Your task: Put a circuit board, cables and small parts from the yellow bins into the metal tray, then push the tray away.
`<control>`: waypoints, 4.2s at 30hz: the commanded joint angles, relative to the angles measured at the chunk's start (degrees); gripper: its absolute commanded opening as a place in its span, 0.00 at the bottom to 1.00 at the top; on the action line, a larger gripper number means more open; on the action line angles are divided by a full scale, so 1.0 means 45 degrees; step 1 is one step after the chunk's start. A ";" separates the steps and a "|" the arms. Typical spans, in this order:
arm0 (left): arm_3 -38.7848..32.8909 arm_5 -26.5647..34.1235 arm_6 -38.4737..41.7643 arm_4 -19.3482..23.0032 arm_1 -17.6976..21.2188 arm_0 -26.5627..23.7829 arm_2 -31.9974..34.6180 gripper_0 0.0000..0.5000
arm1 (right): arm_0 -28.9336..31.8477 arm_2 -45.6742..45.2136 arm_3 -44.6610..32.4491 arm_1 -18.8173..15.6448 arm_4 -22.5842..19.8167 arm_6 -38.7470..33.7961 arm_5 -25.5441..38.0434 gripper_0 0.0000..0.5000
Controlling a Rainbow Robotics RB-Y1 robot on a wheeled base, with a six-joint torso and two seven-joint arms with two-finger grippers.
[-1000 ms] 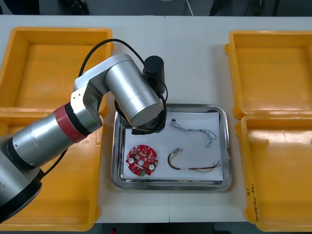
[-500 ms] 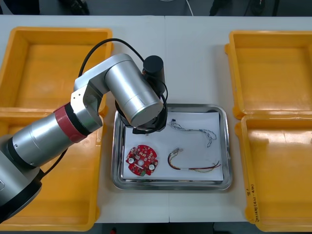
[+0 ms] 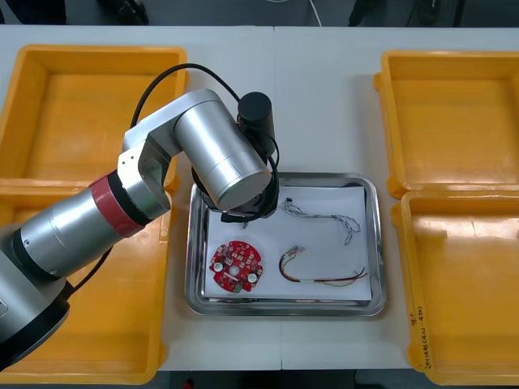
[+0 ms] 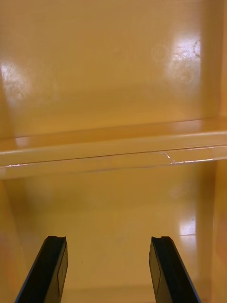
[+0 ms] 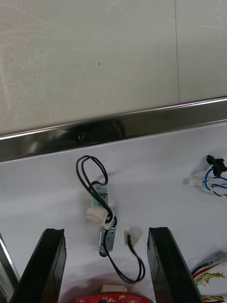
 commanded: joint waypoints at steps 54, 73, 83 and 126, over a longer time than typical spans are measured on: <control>-0.4314 0.4308 -0.3418 0.4480 0.4103 0.0249 0.8188 1.00 | -0.2586 0.4700 -0.2891 -0.0948 -0.2119 0.0234 -0.0641 1.00; -0.6697 0.4308 -0.4356 0.5886 0.5860 0.3550 1.0219 1.00 | -0.5183 1.1849 -0.4590 -0.0695 -0.0615 0.0663 -0.1930 1.00; -0.7185 0.4308 -0.4903 0.6375 0.6876 0.5093 1.1684 1.00 | -0.5496 1.4251 -0.4571 0.0595 0.0713 0.0996 -0.2184 1.00; -0.7166 0.4308 -0.5645 0.5847 0.7833 0.7378 1.2953 1.00 | -0.5418 2.0892 -0.2676 0.3485 0.6006 0.2441 -0.2907 1.00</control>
